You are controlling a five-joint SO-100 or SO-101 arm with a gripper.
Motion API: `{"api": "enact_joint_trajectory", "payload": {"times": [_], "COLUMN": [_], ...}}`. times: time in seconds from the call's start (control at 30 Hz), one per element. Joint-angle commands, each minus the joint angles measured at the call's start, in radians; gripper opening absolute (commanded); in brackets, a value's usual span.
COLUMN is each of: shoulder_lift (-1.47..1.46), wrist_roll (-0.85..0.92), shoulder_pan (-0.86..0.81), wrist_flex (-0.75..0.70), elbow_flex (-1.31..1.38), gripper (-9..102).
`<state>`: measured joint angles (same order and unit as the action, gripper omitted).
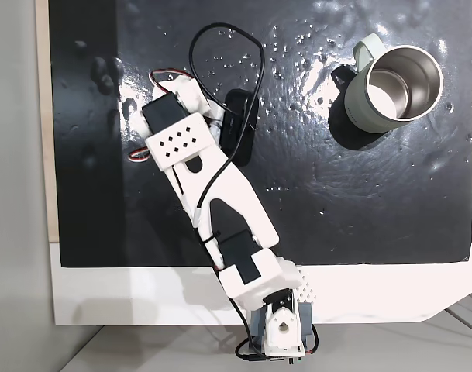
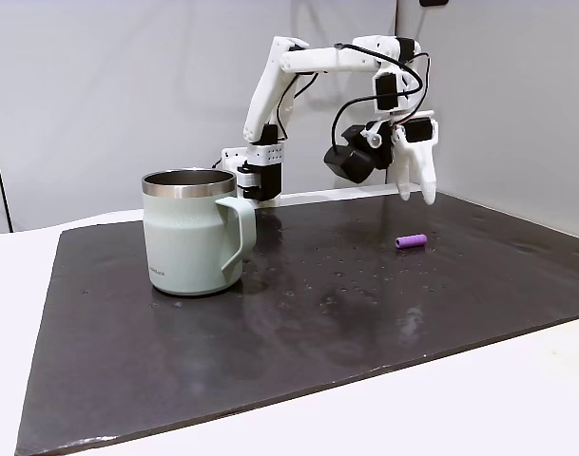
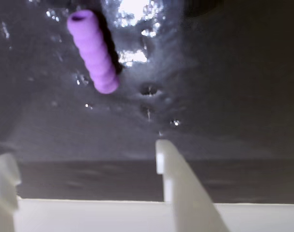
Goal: Grasp a pengrip and put it in the cup.
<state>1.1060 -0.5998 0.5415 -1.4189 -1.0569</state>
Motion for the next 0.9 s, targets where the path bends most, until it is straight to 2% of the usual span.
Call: {"api": "enact_joint_trajectory", "payload": {"times": [0.0, 0.57, 0.87], "shoulder_lift": [-0.04, -0.288, -0.304], "wrist_roll": [0.015, 0.046, 0.04], "shoulder_pan": [-0.005, -0.044, -0.044], "wrist_flex": [-0.008, -0.052, -0.052], "elbow_flex": [0.087, 0.23, 0.244], "gripper": [29, 21, 1]}}
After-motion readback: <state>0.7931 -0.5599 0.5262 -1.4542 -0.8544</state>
